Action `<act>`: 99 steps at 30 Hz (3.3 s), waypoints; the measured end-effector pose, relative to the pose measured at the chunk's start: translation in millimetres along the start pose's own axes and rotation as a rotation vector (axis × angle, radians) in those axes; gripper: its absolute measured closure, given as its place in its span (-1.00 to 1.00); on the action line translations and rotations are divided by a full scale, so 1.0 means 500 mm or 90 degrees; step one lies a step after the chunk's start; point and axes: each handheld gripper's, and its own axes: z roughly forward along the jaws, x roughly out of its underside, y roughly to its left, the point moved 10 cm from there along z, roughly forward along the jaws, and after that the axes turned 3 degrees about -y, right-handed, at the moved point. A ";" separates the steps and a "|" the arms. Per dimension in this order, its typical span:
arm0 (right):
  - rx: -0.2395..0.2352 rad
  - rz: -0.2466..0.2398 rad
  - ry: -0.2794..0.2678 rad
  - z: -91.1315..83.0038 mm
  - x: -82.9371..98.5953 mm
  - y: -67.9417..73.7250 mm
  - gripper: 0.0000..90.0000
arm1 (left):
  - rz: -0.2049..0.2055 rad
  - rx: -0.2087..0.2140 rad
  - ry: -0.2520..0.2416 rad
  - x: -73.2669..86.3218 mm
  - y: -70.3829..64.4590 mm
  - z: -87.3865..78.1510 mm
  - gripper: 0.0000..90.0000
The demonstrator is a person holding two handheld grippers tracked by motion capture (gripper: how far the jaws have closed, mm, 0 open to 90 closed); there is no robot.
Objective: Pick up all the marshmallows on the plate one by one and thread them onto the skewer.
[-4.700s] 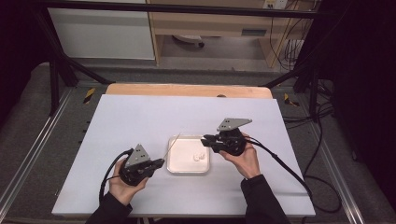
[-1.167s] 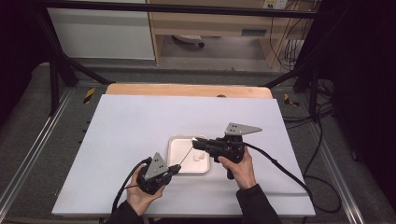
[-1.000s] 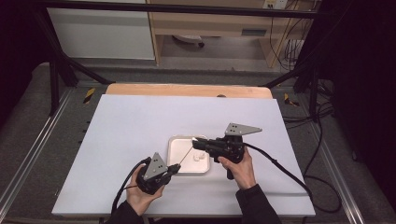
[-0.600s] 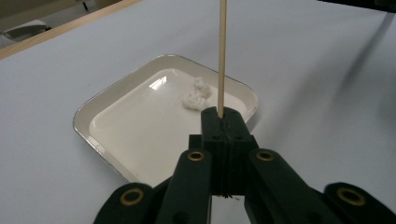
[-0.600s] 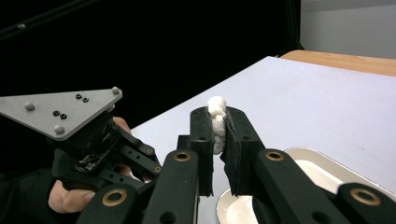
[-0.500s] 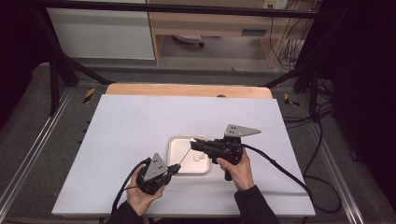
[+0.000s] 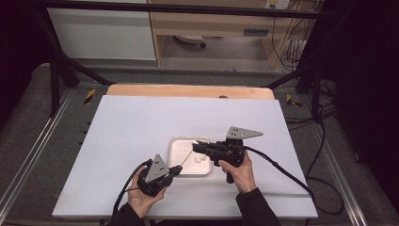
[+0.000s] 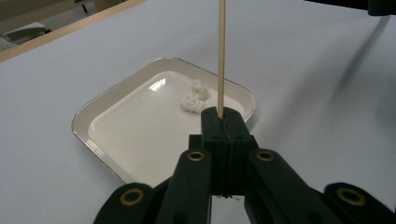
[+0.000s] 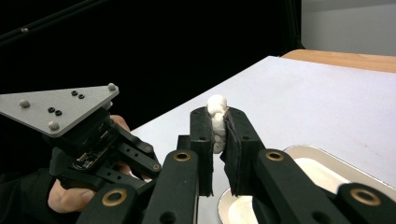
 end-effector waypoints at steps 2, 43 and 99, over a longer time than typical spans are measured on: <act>-0.002 -0.002 0.002 -0.001 0.000 0.002 0.84 | -0.001 -0.002 0.000 0.000 0.003 -0.002 0.99; -0.017 -0.006 0.083 0.052 0.085 0.010 0.81 | -0.020 0.007 0.001 -0.008 0.008 0.002 0.99; 0.159 -0.188 0.347 0.038 0.211 -0.201 0.56 | -0.066 0.014 0.017 0.013 0.044 -0.008 0.98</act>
